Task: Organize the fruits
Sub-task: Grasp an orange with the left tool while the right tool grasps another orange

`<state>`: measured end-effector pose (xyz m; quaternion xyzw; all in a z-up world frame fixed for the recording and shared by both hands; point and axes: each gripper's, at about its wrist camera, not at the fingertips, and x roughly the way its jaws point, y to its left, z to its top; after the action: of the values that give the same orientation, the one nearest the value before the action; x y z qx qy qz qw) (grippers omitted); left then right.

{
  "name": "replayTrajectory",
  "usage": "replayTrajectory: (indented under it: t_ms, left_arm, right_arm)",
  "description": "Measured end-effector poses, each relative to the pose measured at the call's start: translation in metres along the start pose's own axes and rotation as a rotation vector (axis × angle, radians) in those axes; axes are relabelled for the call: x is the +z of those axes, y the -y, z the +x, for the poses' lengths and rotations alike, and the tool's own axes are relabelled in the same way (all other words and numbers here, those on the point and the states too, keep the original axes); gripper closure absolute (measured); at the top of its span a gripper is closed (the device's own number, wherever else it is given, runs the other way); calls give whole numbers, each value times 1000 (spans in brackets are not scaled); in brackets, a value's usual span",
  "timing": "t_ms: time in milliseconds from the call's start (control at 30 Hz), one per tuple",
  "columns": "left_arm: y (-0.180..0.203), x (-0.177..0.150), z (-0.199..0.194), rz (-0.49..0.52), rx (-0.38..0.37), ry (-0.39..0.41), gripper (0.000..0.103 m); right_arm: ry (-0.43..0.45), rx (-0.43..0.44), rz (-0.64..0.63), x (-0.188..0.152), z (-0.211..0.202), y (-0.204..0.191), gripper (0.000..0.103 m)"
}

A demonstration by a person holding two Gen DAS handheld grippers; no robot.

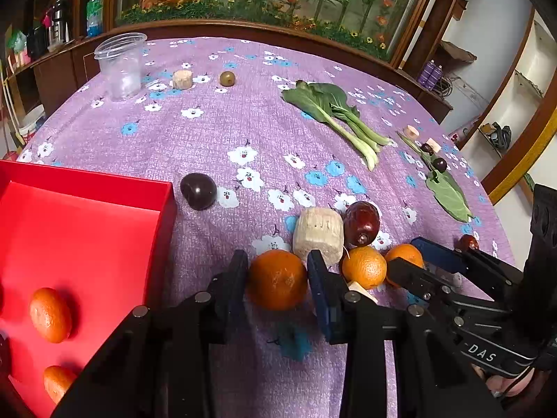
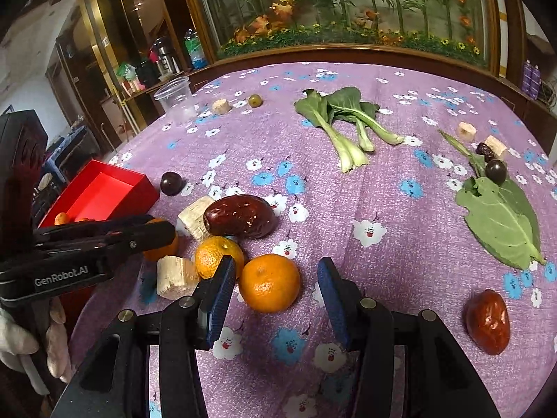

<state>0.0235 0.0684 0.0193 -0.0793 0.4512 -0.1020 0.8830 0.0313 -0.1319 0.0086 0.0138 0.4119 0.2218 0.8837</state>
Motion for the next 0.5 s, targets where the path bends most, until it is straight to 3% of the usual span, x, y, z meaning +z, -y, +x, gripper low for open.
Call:
replayTrajectory:
  t_ms: [100, 200, 500]
  left_arm:
    - [2, -2, 11, 0, -22, -39, 63]
    - [8, -5, 12, 35, 9, -8, 63]
    - [5, -11, 9, 30, -6, 54, 63]
  right_arm:
    - [-3, 8, -3, 0, 3, -1, 50]
    - [-24, 1, -4, -1, 9, -1, 50]
    - [-25, -14, -16, 0, 10, -3, 50]
